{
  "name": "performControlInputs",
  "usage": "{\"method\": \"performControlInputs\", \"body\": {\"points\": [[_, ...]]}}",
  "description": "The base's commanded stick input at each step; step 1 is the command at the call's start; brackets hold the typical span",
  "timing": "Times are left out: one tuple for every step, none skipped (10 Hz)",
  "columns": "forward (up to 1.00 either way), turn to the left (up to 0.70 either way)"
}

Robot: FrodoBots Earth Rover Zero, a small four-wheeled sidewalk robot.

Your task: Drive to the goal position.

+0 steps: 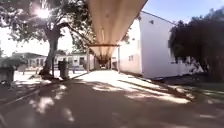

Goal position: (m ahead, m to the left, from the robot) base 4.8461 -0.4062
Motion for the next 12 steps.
{"method": "performControlInputs", "body": {"points": [[0.70, 0.00], [0.70, 0.00], [0.70, 0.00], [0.70, 0.00], [0.70, 0.00], [0.70, 0.00], [0.70, 0.00], [0.70, 0.00], [0.70, 0.00], [0.70, 0.00], [0.70, 0.00], [0.70, 0.00]]}}
